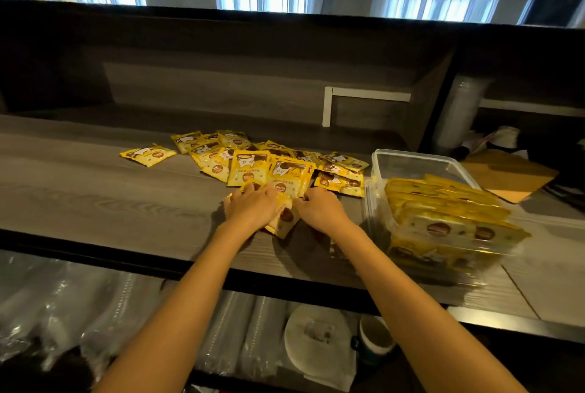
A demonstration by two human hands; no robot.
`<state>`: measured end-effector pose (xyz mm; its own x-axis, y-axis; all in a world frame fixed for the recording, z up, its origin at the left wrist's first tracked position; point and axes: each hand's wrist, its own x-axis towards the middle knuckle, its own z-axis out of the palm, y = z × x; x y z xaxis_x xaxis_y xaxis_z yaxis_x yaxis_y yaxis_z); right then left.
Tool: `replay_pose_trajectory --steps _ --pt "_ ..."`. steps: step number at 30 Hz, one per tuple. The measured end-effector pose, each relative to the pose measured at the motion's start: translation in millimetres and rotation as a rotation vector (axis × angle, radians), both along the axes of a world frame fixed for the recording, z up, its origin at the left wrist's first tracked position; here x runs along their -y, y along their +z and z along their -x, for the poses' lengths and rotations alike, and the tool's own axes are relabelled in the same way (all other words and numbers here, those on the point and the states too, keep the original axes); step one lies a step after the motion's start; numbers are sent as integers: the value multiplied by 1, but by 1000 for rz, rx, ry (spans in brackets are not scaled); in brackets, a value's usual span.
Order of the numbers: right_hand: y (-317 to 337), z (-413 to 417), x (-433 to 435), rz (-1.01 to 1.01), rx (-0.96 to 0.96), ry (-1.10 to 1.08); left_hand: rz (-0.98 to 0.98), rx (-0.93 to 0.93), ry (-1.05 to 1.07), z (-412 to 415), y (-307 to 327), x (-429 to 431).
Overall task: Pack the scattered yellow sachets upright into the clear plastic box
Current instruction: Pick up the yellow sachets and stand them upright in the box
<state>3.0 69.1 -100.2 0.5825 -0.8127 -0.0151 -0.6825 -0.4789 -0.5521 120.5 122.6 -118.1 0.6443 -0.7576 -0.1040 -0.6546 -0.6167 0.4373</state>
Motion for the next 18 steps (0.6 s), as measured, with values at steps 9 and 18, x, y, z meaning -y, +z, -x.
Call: replay_pose_trajectory --steps 9,18 --pt "8 30 -4 -91 -11 -83 278 -83 -91 23 14 12" --pt "19 31 -11 220 -71 -136 151 -25 -340 1 10 -6"
